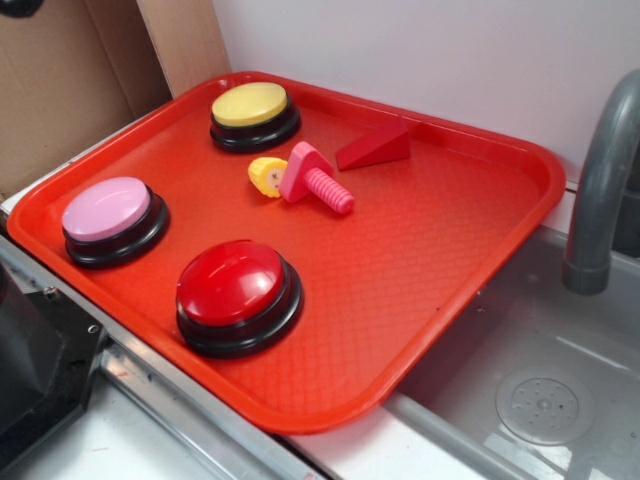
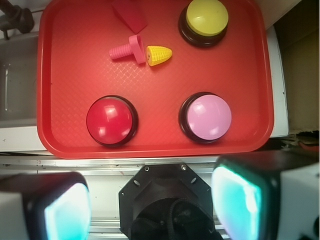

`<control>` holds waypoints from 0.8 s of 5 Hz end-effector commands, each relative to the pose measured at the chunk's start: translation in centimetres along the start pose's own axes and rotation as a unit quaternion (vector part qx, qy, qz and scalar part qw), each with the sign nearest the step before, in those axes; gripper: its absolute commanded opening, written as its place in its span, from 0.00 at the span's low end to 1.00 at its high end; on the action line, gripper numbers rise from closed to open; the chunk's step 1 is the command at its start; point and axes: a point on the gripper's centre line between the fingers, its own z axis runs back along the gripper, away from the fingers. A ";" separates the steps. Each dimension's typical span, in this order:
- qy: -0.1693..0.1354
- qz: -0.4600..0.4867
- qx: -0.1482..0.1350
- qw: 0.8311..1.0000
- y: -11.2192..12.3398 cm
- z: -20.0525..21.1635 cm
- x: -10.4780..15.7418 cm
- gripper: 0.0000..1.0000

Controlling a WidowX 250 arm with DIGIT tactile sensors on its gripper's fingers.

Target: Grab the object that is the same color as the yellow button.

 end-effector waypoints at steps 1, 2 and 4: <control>0.000 0.000 0.000 1.000 0.0 0.0 0.0 1.00; 0.017 0.089 -0.004 0.996 0.4 -1.2 1.6 1.00; -0.012 0.291 -0.004 0.957 2.0 -4.0 5.2 1.00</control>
